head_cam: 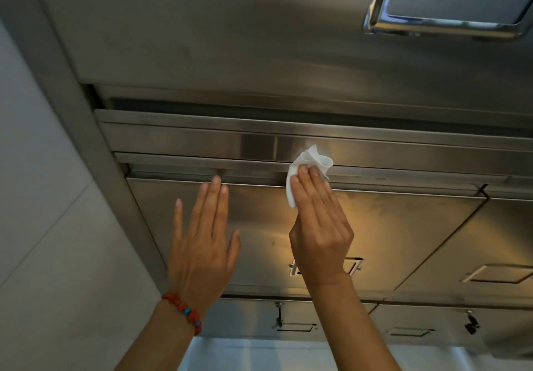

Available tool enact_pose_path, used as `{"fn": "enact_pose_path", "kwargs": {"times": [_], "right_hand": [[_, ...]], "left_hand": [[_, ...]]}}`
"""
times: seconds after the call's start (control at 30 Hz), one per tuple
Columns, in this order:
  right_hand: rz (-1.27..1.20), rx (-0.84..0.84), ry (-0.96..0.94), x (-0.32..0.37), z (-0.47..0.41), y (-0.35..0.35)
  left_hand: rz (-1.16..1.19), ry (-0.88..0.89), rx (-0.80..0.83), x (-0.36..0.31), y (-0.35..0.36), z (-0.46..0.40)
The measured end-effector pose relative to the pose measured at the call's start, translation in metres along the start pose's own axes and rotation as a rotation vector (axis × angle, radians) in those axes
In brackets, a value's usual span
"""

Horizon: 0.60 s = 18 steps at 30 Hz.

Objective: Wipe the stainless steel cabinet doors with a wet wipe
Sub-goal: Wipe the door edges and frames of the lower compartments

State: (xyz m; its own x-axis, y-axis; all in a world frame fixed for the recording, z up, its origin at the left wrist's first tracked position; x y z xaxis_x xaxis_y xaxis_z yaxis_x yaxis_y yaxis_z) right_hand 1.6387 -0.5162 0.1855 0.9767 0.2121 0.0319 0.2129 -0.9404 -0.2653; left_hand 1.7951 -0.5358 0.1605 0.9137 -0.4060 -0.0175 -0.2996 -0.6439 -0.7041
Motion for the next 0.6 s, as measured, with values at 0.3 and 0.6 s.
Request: {"fn": "enact_pose_path", "kwargs": {"times": [0.3,0.6], "right_hand": [[-0.041,0.018,-0.039,0.021,-0.003,0.012],[0.000,0.017,-0.005,0.002,0.000,0.001]], "left_hand": [[-0.018,-0.014,0.020,0.012,-0.002,0.002],[-0.015,-0.017,0.012,0.011,-0.001,0.002]]}}
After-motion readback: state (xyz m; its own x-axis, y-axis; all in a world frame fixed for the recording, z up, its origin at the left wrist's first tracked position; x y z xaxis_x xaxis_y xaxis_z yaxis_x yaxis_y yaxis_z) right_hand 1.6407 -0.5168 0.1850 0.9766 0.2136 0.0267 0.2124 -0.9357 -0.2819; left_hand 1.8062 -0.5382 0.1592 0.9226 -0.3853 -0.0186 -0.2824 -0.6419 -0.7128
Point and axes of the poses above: each hand's wrist, its own z-axis away from the middle knuckle, its own y-axis out of the palm, x = y × z, the point moved 2 cm from there along -z, towards the middle knuckle, and after that the axes turned 1 degree about -y, right-handed, at the moved point
